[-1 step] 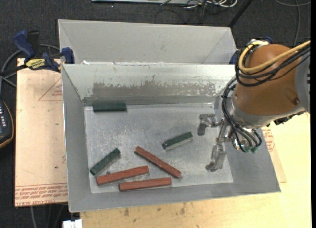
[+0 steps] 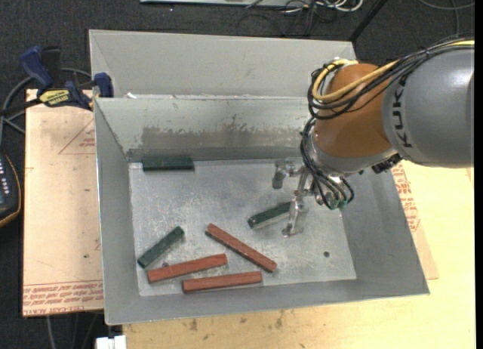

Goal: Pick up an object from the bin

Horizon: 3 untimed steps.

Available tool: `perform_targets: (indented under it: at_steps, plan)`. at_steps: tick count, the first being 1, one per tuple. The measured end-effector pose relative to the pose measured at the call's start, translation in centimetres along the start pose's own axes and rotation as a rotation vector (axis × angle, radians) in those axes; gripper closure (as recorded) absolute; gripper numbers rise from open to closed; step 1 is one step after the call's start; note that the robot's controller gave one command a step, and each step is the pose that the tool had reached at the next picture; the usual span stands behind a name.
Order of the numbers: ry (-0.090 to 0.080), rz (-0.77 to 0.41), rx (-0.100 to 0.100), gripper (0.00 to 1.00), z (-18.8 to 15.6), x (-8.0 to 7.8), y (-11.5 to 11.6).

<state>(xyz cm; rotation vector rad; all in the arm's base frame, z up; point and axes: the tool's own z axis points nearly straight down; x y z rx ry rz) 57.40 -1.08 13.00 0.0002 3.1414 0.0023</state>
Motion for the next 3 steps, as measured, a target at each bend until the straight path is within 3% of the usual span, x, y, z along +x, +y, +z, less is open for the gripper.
perform_targets:
  at_steps: [1, 2, 3]
  plan:
    - [0.002, 0.006, 0.001, 0.0, 6.4, -2.5, -1.6]
    - [-0.003, 0.005, 0.001, 1.0, 5.9, -2.6, -1.5]
    - [-0.011, -0.024, 0.002, 1.0, -8.5, -1.7, -1.4]
